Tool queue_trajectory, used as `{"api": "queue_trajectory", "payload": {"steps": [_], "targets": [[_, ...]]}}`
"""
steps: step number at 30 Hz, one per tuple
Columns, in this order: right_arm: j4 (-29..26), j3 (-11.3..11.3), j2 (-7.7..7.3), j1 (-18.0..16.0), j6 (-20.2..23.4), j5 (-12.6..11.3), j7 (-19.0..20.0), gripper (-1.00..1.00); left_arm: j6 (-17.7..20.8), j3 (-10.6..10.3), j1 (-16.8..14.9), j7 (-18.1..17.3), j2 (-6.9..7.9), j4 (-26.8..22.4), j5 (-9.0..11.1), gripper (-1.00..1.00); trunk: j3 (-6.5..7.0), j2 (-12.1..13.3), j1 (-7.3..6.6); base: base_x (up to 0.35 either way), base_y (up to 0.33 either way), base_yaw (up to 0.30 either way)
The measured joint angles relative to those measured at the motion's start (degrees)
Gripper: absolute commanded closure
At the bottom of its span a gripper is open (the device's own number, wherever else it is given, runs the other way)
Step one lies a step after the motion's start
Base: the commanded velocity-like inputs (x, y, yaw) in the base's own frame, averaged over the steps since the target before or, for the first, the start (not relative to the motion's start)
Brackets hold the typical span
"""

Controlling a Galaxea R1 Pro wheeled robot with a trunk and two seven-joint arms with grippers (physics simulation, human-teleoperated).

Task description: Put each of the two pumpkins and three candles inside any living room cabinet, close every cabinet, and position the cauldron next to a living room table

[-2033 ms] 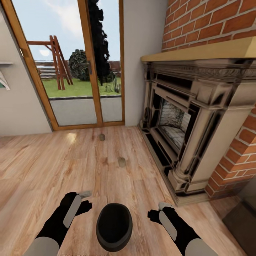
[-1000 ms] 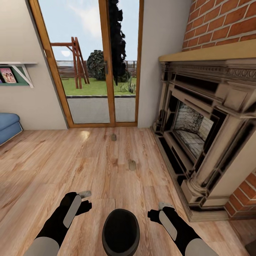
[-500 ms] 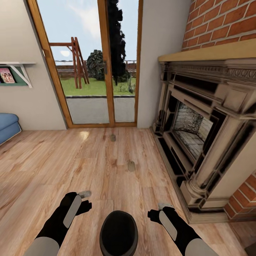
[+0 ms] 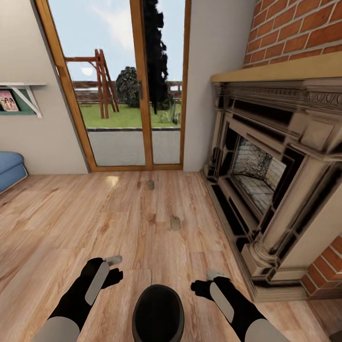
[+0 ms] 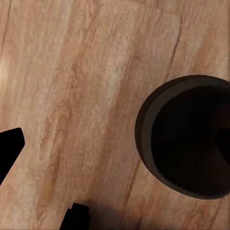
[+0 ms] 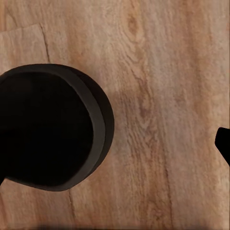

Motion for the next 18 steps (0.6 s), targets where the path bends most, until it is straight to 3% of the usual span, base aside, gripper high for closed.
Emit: {"api": "queue_trajectory", "payload": {"steps": [7,18], "targets": [[0.0,0.5,0.30,0.0,0.1,0.0,1.6,-1.00,-0.7,0.0,0.0,-0.1,-0.01,0.0,0.1,-1.00,-0.89,-2.0,1.09,0.000,0.000,0.000],[0.0,0.5,1.07,0.0,0.1,0.0,4.8,-1.00,-2.6,-0.1,0.0,-0.2,-0.24,0.0,0.1,-1.00,-1.07,-2.4,1.31,0.000,0.000,0.000]]}}
